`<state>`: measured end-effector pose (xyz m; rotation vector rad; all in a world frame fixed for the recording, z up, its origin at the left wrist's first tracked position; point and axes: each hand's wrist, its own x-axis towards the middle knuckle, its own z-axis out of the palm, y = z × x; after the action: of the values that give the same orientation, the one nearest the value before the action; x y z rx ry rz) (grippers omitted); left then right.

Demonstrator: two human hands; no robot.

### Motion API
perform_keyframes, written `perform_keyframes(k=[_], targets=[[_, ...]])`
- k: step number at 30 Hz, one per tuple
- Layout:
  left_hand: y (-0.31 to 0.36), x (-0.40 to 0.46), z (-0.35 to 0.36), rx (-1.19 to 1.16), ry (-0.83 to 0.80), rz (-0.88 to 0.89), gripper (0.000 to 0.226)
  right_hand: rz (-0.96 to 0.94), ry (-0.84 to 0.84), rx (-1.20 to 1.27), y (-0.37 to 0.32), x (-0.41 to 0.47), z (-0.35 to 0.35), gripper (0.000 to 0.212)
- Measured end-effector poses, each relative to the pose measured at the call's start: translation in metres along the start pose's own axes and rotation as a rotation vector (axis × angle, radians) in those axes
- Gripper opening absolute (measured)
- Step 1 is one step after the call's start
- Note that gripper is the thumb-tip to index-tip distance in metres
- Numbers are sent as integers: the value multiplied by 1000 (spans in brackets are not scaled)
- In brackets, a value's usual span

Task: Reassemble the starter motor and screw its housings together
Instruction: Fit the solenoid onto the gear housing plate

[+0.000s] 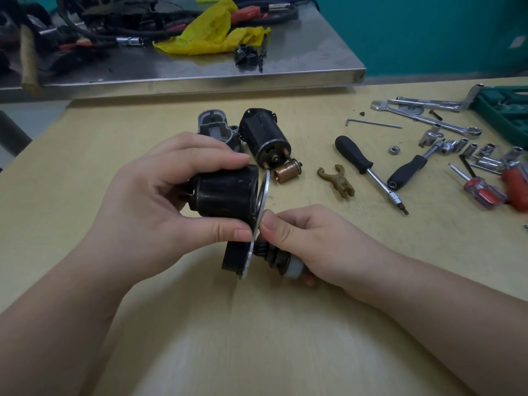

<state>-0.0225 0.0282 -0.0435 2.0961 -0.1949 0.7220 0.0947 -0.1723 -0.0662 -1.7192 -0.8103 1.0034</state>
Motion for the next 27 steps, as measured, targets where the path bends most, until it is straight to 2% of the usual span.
perform_keyframes(k=[19,23,27], targets=[[-5,-2,-2,-4,-34,-31,62,5,9,-35,8,5,-1,95],[-4,-2,-1,-32,-52,-32,61,-9,-39,-103,2,5,-10,81],[0,-3,6,-51,-67,-31,62,-135,-92,-93,2,5,-20,62]])
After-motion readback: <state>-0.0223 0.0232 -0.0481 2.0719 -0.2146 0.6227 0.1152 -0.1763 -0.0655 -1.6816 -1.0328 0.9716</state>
